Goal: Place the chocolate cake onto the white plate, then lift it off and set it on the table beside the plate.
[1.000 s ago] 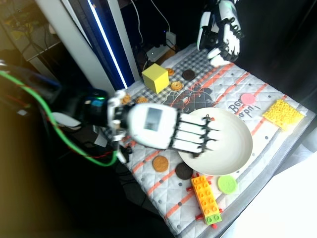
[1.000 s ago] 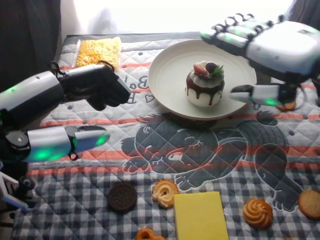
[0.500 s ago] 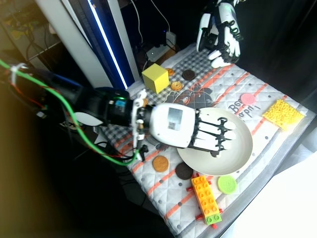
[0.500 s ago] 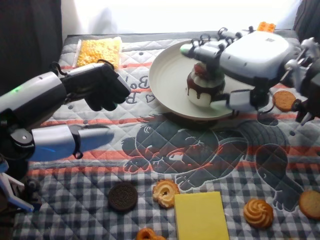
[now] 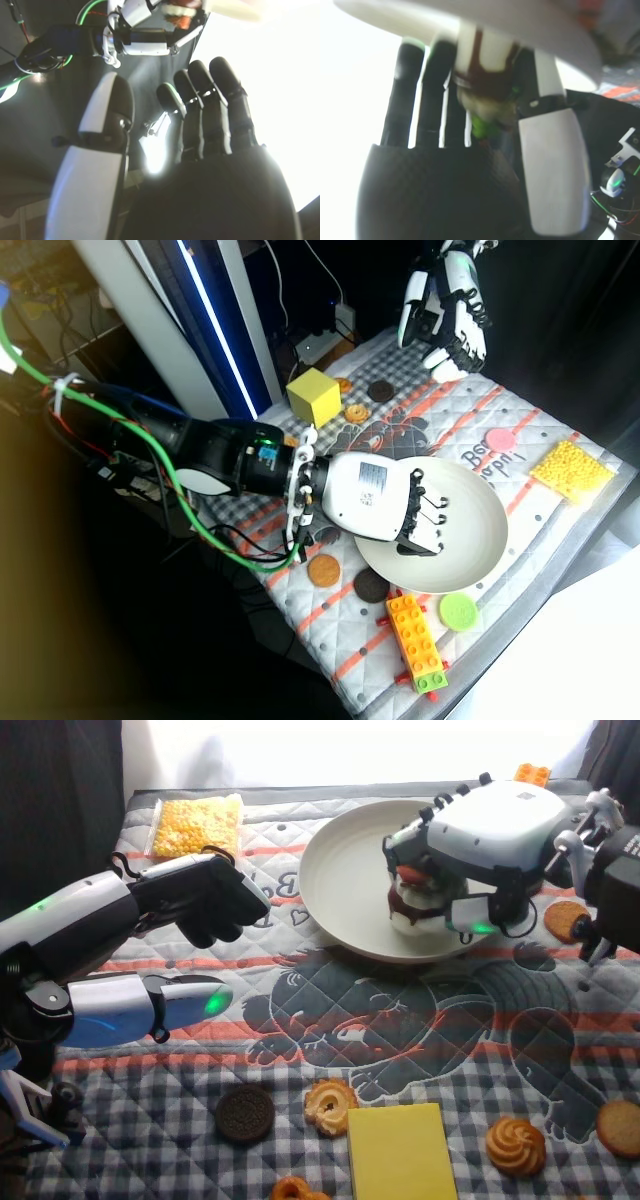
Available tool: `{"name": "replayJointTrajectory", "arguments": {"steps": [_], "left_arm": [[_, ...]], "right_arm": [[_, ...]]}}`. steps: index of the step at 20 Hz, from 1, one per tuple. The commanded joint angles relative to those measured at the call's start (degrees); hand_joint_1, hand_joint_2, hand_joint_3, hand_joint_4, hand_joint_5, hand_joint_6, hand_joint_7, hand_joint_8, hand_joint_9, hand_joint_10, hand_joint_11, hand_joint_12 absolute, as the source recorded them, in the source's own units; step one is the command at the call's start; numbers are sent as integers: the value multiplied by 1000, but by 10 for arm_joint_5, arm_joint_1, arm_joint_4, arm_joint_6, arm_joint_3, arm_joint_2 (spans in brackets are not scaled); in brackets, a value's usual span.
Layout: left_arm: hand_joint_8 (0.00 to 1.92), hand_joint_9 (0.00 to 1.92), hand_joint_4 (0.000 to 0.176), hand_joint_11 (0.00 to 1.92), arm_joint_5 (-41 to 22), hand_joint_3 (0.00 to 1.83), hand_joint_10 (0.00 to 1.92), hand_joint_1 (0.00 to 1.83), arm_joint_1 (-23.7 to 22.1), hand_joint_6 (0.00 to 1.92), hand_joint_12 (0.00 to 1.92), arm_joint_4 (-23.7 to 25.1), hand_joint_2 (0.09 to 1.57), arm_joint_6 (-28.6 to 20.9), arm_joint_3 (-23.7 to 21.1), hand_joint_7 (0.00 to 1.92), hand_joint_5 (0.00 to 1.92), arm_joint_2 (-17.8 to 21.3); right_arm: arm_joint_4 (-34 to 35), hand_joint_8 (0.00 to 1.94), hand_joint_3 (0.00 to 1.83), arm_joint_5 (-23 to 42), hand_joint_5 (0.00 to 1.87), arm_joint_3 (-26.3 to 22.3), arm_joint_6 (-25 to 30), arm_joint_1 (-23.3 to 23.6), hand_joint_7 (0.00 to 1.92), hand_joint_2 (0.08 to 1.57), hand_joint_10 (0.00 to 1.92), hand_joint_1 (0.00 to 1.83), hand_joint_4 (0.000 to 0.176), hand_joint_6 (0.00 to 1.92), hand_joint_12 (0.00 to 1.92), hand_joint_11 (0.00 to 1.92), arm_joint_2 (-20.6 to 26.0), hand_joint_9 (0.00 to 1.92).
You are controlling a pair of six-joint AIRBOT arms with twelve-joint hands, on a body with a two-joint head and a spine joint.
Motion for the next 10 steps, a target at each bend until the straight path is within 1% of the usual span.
{"name": "replayJointTrajectory", "arguments": {"steps": [1, 2, 3, 4, 5, 6, 7, 8, 9, 10], "left_arm": [[994, 146, 24, 0, -77, 1, 1234, 997, -1, 1149, 1676, -11, 1267, -6, 1, 179, 119, 2], [984, 146, 27, 0, -79, 0, 1236, 1001, -1, 1166, 1659, -13, 1264, -6, 1, 186, 123, 2], [974, 126, 23, 0, -81, 0, 1208, 997, 1, 1183, 1614, -15, 1261, -7, 0, 185, 119, 2], [997, 107, 30, 0, -82, 0, 1212, 988, 1, 1205, 1589, -15, 1259, -7, -1, 180, 113, 2], [1144, 120, 30, 0, -83, 0, 1396, 979, 2, 1243, 1767, -17, 1258, -7, -2, 155, 98, 2], [1225, 102, 29, 0, -84, 1, 1477, 981, 4, 1276, 1843, -19, 1262, -7, -2, 125, 77, 2], [1246, 110, 27, 0, -85, 1, 1523, 990, 6, 1289, 1901, -22, 1266, -7, -3, 115, 70, 3], [1272, 117, 29, 0, -91, 1, 1572, 983, 12, 1311, 1917, -28, 1269, -7, -5, 115, 66, 6], [1311, 94, 42, 0, -97, 5, 1604, 942, 17, 1345, 1920, -33, 1288, -7, -6, 92, 36, 8], [1265, 62, 49, 0, -103, 6, 1583, 875, 22, 1331, 1921, -39, 1305, -7, -8, 68, 18, 11]], "right_arm": [[-8, 1644, 0, 85, 782, -10, 0, 14, 554, 1287, 1658, 1148, 0, 1298, 1918, 229, 12, 287], [-9, 1674, 2, 93, 745, -16, 0, 15, 498, 1314, 1673, 1130, 0, 1398, 1920, 55, 17, 172], [-10, 1743, 0, 116, 735, -33, 1, 15, 563, 1305, 1831, 1145, 0, 1295, 1921, 244, 27, 280], [-20, 1689, 0, 139, 743, -49, 11, 15, 586, 1296, 1754, 1140, 0, 1310, 1921, 223, 42, 310], [-42, 1701, 0, 160, 721, -61, 45, 10, 634, 1291, 1778, 1154, 0, 1273, 1921, 449, 61, 469], [-47, 1644, 0, 172, 728, -74, 55, 5, 628, 1289, 1674, 1135, 0, 1319, 1921, 437, 75, 490], [-54, 1603, 0, 191, 744, -93, 55, -3, 625, 1284, 1594, 1129, 0, 1329, 1921, 350, 95, 458], [-64, 1760, 3, 212, 697, -120, 55, -19, 647, 1296, 1856, 1164, 0, 1217, 1921, 705, 124, 668], [-71, 1905, 0, 222, 762, -135, 55, -30, 715, 1241, 1908, 1119, 0, 1282, 1921, 920, 142, 848], [-77, 1721, 4, 230, 771, -152, 55, -44, 684, 1255, 1875, 1167, 0, 1194, 1921, 714, 161, 609]]}}
